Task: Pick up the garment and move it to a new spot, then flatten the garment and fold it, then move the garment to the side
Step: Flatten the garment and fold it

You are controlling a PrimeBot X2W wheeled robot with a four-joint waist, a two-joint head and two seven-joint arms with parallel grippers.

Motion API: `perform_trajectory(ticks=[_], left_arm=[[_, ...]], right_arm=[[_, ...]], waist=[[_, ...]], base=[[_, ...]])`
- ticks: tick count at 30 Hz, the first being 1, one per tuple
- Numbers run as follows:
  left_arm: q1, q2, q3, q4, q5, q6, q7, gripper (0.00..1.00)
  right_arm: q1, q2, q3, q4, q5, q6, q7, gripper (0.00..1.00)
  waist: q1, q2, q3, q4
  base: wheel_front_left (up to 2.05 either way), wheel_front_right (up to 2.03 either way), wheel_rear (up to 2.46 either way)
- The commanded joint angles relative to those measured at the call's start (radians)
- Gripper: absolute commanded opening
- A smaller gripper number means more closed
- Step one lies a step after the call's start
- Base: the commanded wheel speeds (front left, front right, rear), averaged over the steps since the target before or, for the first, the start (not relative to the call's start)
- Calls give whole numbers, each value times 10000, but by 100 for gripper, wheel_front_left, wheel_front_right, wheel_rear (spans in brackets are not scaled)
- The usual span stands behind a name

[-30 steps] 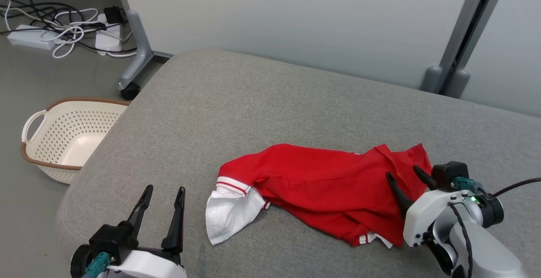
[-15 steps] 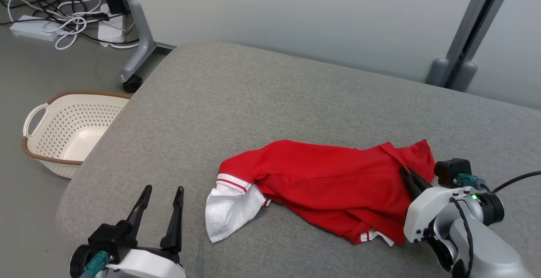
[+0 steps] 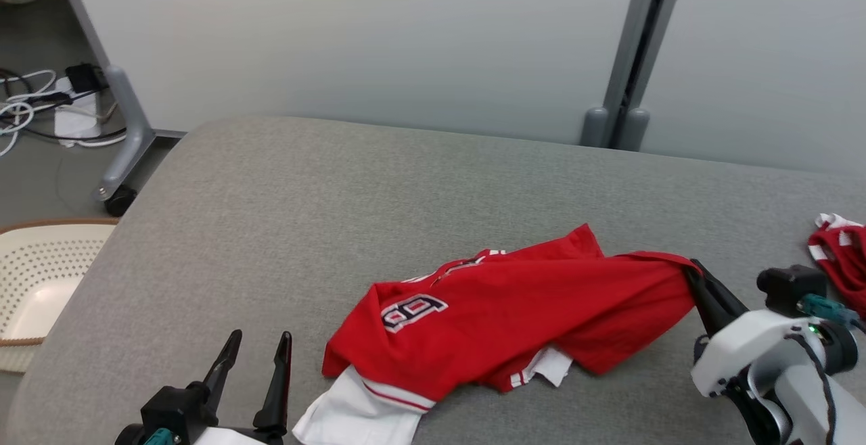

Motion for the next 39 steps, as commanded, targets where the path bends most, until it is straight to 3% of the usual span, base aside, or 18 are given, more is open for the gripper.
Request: perform_trajectory(ticks=[1,11,19,20,21,39], left_arm=[[115,-13,6,16,-57,-31,-44,100],[242,-106,-104,66,-30,-72,-44,100],[297,-153,-123,115,24,-97,-44,100],[315,-157,-126,133,34,-99,-45,100],[308,-159,-117,135,42,-91,-45,100],[562,-36,439,-75,192,-115,-45,100]], right_arm=[[524,-321,-147,-362,184,-2,-47,0],[2551,-1258,-1028,-1525,684,-2,-50,0],[3976,-917,-1554,-1844,1110,-2,-50,0],[4022,-858,-1597,-1840,1031,-2,-50,28],[4040,-822,-1694,-1885,887,-2,-50,100],[5123,610,-4124,-5126,-1444,0,-50,100]], waist=[[0,0,-155,-533],[0,0,-193,-1240],[0,0,-178,-1398],[0,0,-182,-1423],[0,0,-184,-1444],[0,0,-358,-2063]], base=[[0,0,0],[0,0,0],[0,0,0],[0,0,0],[0,0,0],[0,0,0]])
